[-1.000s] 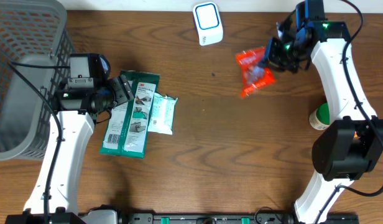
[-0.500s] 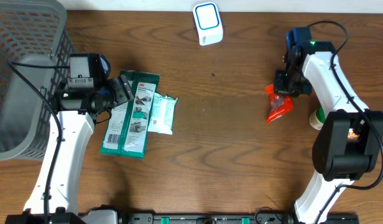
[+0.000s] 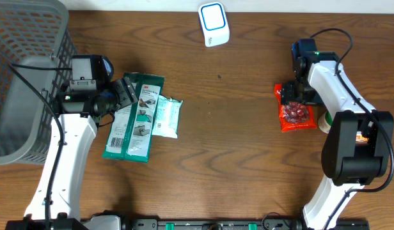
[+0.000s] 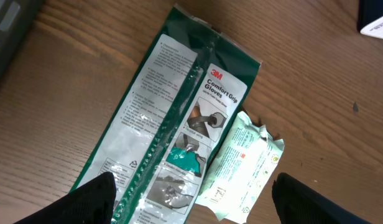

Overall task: Scan the item barcode
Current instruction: 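Carry the red bag to the right table edge and lower it, then open the right gripper and withdraw it left from the bag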

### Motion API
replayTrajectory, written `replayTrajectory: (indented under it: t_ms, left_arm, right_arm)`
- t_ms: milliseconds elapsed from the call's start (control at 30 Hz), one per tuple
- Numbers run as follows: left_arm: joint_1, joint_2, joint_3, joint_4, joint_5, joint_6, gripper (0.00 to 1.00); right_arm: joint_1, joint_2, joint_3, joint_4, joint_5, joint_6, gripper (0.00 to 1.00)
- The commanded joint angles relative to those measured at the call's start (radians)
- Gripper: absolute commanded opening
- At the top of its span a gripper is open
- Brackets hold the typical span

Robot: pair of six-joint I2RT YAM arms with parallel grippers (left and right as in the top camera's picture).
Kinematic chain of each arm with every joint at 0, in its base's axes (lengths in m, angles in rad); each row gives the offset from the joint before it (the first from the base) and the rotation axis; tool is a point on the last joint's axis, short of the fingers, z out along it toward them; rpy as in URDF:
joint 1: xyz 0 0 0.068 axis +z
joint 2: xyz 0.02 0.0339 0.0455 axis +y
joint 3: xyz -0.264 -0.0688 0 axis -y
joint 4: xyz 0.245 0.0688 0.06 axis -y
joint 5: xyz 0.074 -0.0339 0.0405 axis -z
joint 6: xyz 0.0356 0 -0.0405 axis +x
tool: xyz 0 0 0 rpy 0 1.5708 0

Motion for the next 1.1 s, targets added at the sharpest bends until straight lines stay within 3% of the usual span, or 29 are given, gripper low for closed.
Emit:
replayTrajectory:
  t_ms: [0,133,200,333,400,433,567,733,800,1067]
  left_arm:
    - [0.004,-0.009,0.014,-0.002,-0.002,0.010,0.81]
    - [0.004,-0.009,0.014,-0.002,-0.002,0.010,0.81]
    - [0.004,-0.009,0.014,-0.002,-0.002,0.010,0.82]
    - [0.004,-0.009,0.014,-0.002,-0.002,0.010,0.81]
    - [0.004,-0.009,0.014,-0.002,-0.002,0.010,0.81]
    - [0.004,-0.009,0.014,-0.002,-0.002,0.010,0.81]
    - [0.004,-0.009,0.014,-0.002,-0.002,0.010,0.81]
    - [0.004,-0.009,0.014,-0.002,-0.002,0.010,0.81]
    - [0.004,-0.009,0.014,-0.002,-0.002,0.010,0.81]
    - [0.004,-0.009,0.014,-0.002,-0.002,0.010,0.81]
  right_arm:
    - [0.008,-0.035,0.032,-0.034,-0.016,-0.002,0.83]
    - [0.037,-0.090,0.050,-0.045,-0.154,-0.042,0.83]
    - [0.051,-0.109,0.049,-0.042,-0.270,-0.084,0.75]
    - [0.083,-0.106,0.042,-0.047,-0.385,-0.165,0.34]
    - [0.098,-0.100,0.028,-0.035,-0.375,-0.171,0.20]
    - [0.105,-0.097,0.014,-0.015,-0.368,-0.171,0.18]
    - [0.122,-0.096,-0.056,0.095,-0.368,-0.172,0.17]
    - [0.125,-0.096,-0.177,0.216,-0.340,-0.186,0.23]
    - [0.125,-0.096,-0.226,0.260,-0.306,-0.186,0.18]
    - [0.116,-0.096,-0.298,0.339,-0.105,-0.185,0.14]
